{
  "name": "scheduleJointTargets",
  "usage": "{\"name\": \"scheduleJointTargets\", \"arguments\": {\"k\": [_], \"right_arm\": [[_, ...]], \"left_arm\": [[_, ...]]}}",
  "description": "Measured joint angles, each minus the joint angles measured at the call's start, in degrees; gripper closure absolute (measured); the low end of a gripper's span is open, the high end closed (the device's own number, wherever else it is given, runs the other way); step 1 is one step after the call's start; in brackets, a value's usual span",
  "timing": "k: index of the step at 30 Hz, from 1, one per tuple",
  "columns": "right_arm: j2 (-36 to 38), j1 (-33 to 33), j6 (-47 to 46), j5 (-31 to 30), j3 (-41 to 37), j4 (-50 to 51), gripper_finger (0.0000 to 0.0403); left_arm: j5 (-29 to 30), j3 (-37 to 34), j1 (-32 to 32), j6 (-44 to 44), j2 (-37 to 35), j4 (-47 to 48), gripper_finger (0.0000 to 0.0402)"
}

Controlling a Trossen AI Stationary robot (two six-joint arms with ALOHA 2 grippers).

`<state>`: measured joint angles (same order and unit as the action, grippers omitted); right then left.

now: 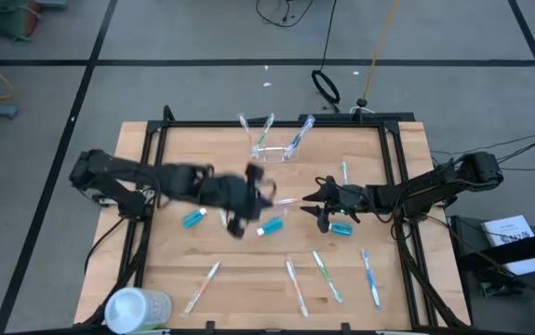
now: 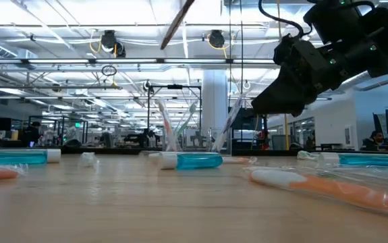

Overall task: Pick & Place toothbrushing station
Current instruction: Put the purple toothbrush into the transparent organizer

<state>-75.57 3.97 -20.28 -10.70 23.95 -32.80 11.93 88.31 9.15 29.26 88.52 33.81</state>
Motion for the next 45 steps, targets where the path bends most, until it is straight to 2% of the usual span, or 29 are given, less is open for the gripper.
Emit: {"name": "scheduleJointTargets", "arguments": {"k": [7,11,14,19,22,27,31,34,40,45], "right_arm": [[0.0,0.0,-0.07,-0.01,-0.07,-0.71,0.0248],[0.0,-0.13,0.37,0.01,-0.07,-1.72,0.0248],[0.0,-0.15,0.38,-0.01,-0.07,-2.21,0.0248],[0.0,-0.15,2.25,-0.38,-0.07,-2.6,0.0248],[0.0,-0.15,3.81,-2.79,-0.07,-2.6,0.0248],[0.0,-0.22,4.7,-8.63,-0.07,-3.91,0.0248],[0.0,-0.24,4.58,-12.41,-0.07,-6.3,0.0248],[0.0,-0.24,4.56,-13.3,-0.07,-6.83,0.0248],[0.0,-0.24,4.53,-13.29,-0.07,-6.86,0.0248],[0.0,-0.24,4.53,-13.29,-0.07,-6.88,0.0248]], "left_arm": [[-0.8,-0.01,-11.63,-3.46,-1.36,-9.01,0.0398],[-6.31,-4.15,-17.35,-4.47,-0.88,-18.93,0.0399],[-6.88,-10.02,-21.31,-6.35,-0.78,-28.34,0.0398],[-7.13,-23.41,-27.05,-12.21,-0.77,-49.38,0.0392],[-8.18,-32.28,-29.23,-17.93,-0.79,-62.82,0.0398],[-7.46,-45.03,-30.85,-19.19,-0.47,-80.99,0.039],[-3.2,-50.61,-32.15,-21.51,-0.38,-84.86,0.0395],[-2.47,-52.59,-33.13,-23.65,-0.38,-84.99,0.0397],[-2.2,-53.29,-33.68,-26.71,1.03,-85.27,0.0392],[-1.09,-53.27,-33.62,-27.96,6.96,-91.66,0.0393]]}}
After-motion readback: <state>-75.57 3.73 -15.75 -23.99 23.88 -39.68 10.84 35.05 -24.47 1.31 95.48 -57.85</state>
